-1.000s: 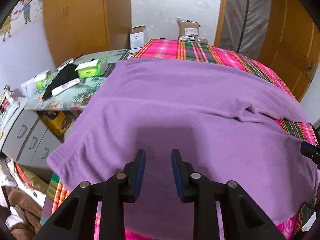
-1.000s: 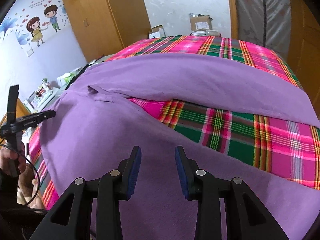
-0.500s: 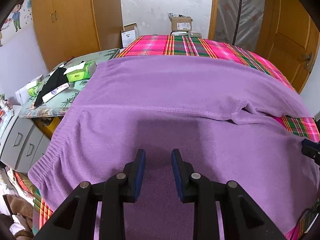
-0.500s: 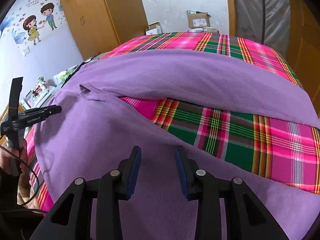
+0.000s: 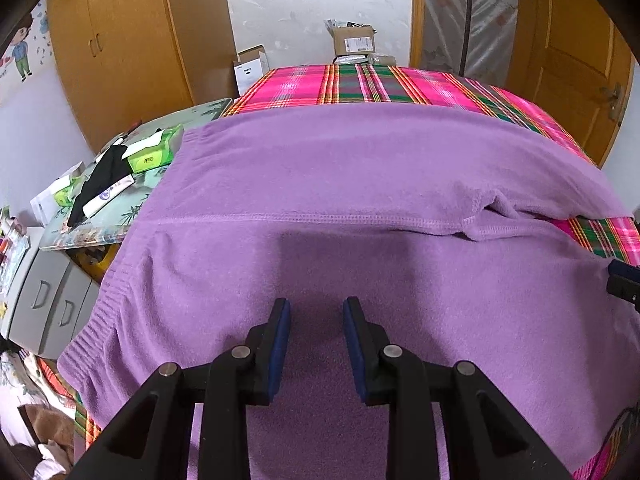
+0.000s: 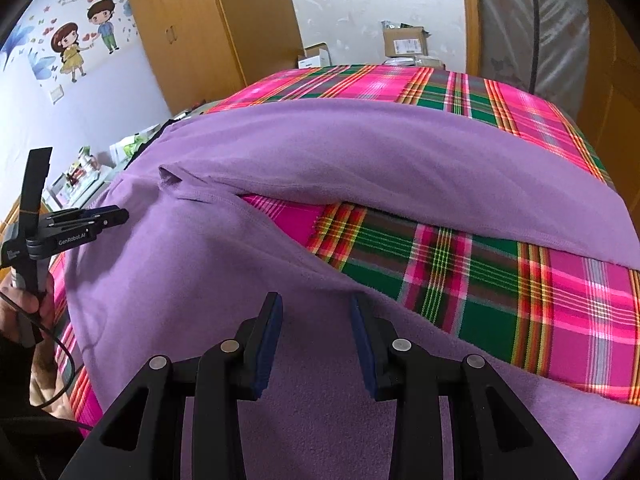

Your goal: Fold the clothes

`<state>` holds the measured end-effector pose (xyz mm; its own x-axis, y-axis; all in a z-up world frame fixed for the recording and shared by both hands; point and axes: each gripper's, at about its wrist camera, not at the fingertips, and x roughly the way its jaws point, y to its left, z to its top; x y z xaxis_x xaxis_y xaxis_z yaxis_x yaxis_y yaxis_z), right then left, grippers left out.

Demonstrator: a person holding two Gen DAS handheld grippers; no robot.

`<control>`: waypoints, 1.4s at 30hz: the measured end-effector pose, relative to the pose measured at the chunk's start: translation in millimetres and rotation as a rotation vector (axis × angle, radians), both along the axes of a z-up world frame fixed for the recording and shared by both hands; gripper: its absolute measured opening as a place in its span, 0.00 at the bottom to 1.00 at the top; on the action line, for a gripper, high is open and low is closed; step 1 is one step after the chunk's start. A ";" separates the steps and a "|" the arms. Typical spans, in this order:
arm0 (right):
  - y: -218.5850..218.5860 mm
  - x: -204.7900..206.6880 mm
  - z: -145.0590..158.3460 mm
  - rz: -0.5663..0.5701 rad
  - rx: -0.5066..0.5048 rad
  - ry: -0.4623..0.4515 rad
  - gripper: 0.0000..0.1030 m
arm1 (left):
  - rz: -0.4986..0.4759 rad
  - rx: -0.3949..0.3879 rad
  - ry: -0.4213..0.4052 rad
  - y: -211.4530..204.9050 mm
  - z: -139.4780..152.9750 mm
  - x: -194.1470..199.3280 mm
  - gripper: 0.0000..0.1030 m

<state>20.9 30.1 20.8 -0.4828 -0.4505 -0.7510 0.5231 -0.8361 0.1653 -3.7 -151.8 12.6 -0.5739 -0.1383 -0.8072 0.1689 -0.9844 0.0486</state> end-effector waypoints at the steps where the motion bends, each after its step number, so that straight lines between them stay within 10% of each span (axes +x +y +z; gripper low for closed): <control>1: 0.0 0.0 -0.1 0.000 -0.001 -0.001 0.35 | 0.003 0.003 -0.001 -0.5 -0.1 -0.1 0.29; 20: -0.4 -1.0 0.0 0.003 0.006 -0.011 0.35 | 0.041 0.020 -0.062 -12.7 -0.2 -4.5 0.51; 42: -1.5 -0.2 -0.1 0.005 0.006 -0.015 0.35 | 0.027 0.050 -0.050 -19.7 -1.4 -2.0 0.53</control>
